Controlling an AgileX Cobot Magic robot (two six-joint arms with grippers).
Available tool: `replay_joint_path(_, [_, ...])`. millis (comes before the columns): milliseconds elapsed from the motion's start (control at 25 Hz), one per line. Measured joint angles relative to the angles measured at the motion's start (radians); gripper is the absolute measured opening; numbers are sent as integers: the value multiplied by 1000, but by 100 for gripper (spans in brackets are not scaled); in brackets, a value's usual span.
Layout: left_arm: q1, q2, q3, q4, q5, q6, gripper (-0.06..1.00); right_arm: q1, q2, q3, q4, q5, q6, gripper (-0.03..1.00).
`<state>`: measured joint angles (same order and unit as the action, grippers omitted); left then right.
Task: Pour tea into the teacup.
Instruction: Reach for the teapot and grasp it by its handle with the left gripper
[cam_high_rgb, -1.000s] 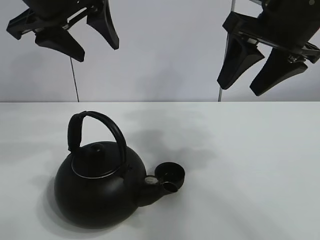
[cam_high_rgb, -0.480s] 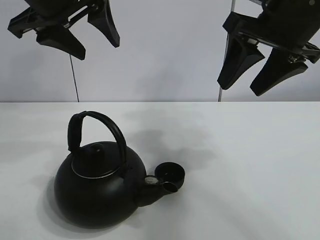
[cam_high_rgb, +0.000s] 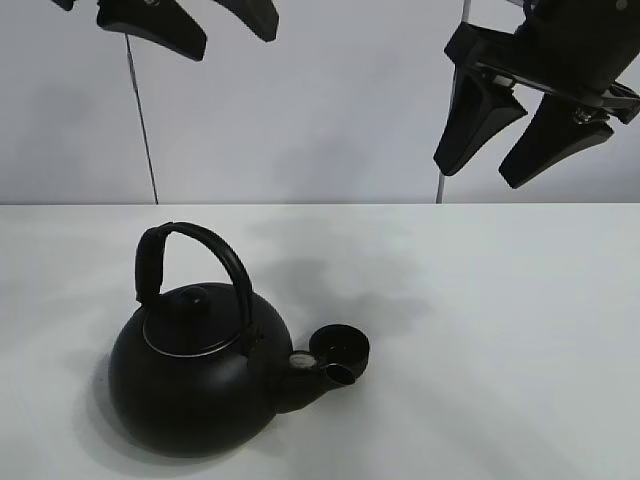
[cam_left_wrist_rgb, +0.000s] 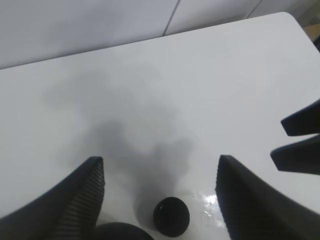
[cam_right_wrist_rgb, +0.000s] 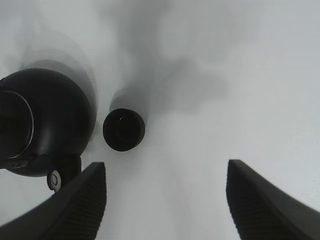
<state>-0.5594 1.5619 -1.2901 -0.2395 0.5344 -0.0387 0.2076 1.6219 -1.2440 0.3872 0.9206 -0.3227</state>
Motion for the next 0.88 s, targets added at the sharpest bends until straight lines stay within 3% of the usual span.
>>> replay_joint_path(160, [-20, -85, 99, -10, -43, 39, 48, 0, 0, 0, -1, 0, 0, 47])
replay_joint_path(280, [-20, -183, 227, -12, -136, 82, 48, 0, 0, 0, -2, 0, 0, 47])
replay_joint_path(560, [-20, -436, 622, -14, -526, 135, 48, 0, 0, 0, -9, 0, 0, 47])
replay_joint_path(760, [-20, -471, 864, -12, -751, 136, 48, 0, 0, 0, -9, 0, 0, 47])
replay_joint_path(880, [-20, -471, 965, 38, -900, 136, 48, 0, 0, 0, -11, 0, 0, 47])
